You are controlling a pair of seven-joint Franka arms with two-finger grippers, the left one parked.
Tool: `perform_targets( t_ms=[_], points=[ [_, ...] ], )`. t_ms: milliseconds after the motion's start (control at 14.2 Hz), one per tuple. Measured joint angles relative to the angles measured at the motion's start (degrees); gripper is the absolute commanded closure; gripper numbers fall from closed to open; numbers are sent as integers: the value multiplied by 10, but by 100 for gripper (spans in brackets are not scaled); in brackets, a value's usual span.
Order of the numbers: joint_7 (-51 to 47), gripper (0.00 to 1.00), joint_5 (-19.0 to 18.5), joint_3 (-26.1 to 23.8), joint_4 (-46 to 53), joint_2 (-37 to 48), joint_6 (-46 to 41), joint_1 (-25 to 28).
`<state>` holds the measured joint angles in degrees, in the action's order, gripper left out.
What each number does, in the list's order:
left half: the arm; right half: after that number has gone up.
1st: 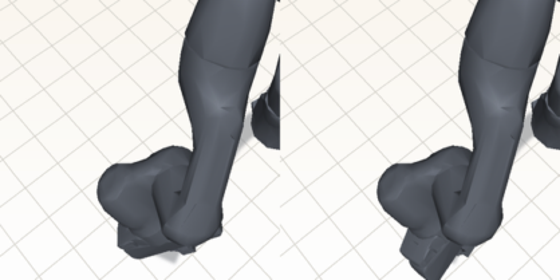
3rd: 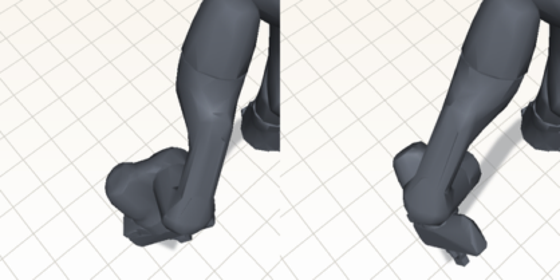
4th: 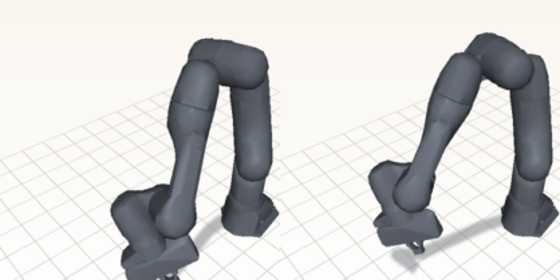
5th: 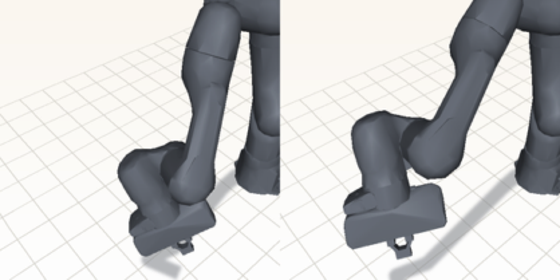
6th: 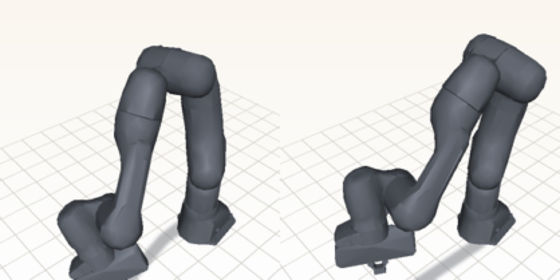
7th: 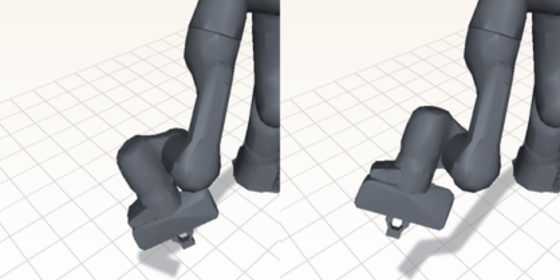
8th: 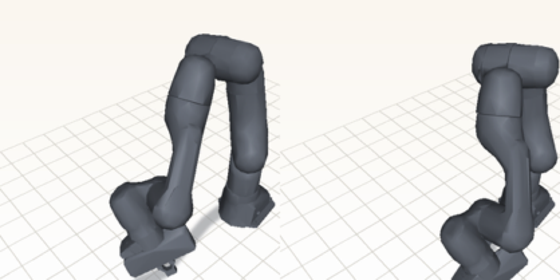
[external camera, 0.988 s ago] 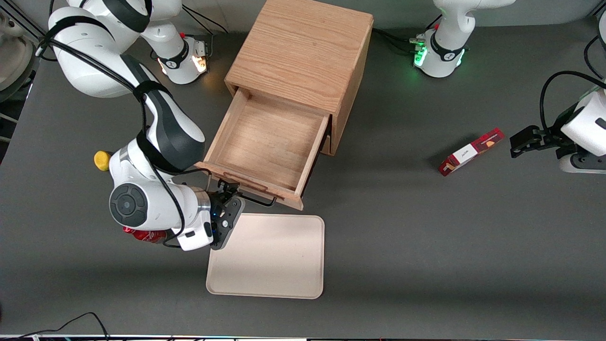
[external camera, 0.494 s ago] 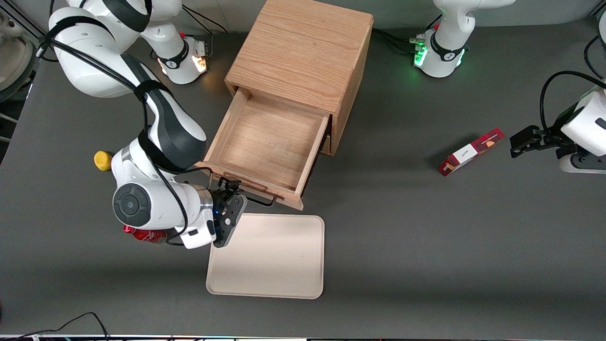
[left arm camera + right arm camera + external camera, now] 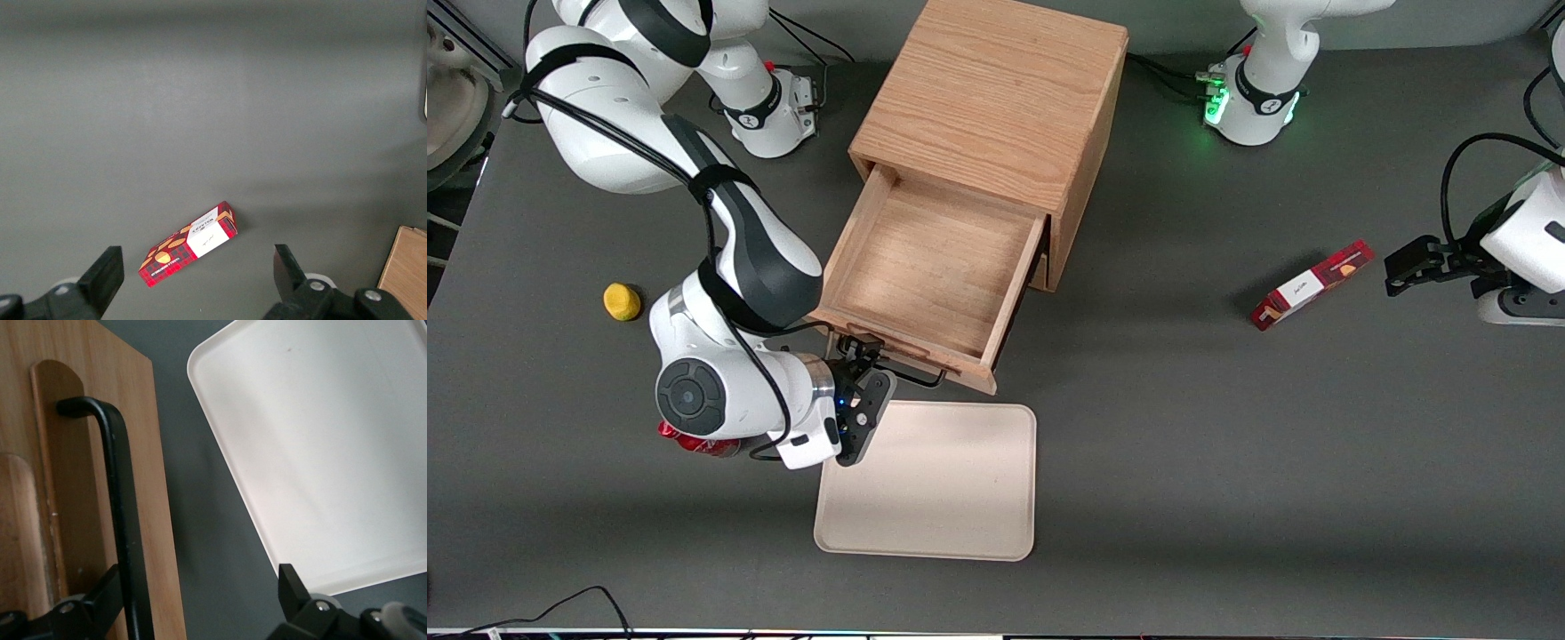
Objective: Close top drawer
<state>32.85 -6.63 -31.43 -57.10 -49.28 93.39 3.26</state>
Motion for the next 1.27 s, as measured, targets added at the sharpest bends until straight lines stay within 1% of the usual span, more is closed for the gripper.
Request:
perform_targets(
  t_ms=[353, 635, 847, 1059, 1271],
  points=[
    [-17, 0, 6, -6, 0, 0, 0, 1],
    [-31, 0, 7, -26, -18, 1, 0, 1],
    [-48, 0, 7, -40, -46, 12, 0, 1],
    [-55, 0, 7, -43, -80, 34, 0, -2],
    [-56, 0, 23, -48, -130, 69, 2, -15]
  ],
)
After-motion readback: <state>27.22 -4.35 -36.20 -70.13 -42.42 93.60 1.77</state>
